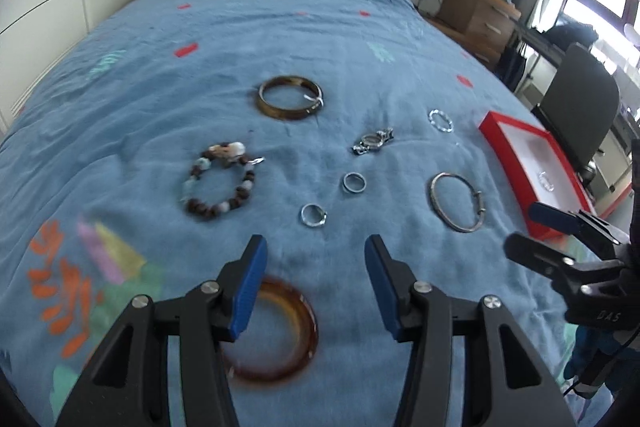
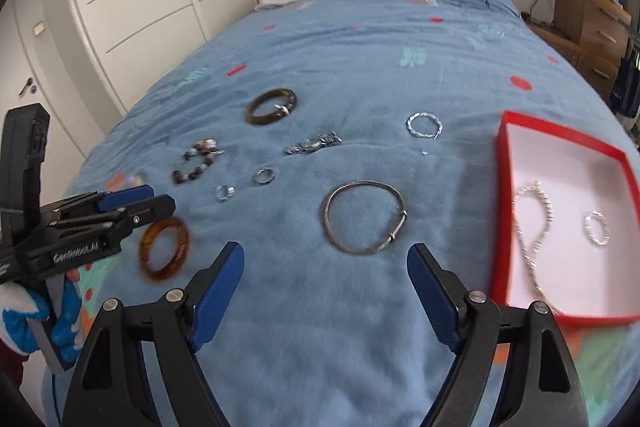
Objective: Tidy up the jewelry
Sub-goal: 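Grasp the grey clasp bangle with the right tool while the left tool grasps a small silver ring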
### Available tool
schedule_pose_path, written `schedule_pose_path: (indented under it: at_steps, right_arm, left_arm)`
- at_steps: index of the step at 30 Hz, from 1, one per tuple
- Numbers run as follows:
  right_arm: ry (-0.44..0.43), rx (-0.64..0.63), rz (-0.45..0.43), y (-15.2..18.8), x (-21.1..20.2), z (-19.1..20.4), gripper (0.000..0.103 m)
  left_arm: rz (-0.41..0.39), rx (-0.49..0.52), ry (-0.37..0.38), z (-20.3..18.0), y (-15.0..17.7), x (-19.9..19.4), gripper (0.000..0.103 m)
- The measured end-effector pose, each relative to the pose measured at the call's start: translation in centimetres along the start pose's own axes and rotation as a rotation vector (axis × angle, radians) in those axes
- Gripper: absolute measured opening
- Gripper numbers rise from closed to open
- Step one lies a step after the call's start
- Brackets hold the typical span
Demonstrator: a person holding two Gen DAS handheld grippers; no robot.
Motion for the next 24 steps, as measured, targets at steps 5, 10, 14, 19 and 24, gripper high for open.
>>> schedule_pose_path:
  at_steps: [5, 10, 14, 19, 24]
  right_arm:
    - [0.024, 0.044, 0.033, -0.7, 3.7, -1.2, 0.083]
    - [0.042, 0.065, 0.056, -1.1, 6.0, -2.2, 0.084]
    - [0.054, 0.082, 0.07, -1.1, 7.3, -2.8, 0.084]
    - [0.053, 0.077, 0.066, -0.9, 8.0, -2.7, 0.082]
    - [0.055, 0.081, 0.05, -0.9, 7.9, -2.9, 0.072]
  left_arm:
    - [0.053, 0.005, 0.005, -0.2, -0.8, 3.4, 0.048]
    - [0.096, 0.022, -0.022, 0.0, -0.9, 5.7, 0.047]
    - [0.126, 0.041, -0.041, -0.1, -0.4, 7.1, 0.039]
    - [0.123, 0.033, -0.045, 0.4, -0.4, 7.5, 0.021]
    - [0.116, 0.056, -0.043, 0.2, -0.1, 7.4, 0.018]
Point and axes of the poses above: each gripper's, at about its wrist camera, not at the fingertips, and x roughly the way its jaws point, z to its left, y to its underside, the point moved 9 cm from there along x, roughly the way its jaws point, and after that the axes turned 1 degree about -y, right-handed, at the moved point
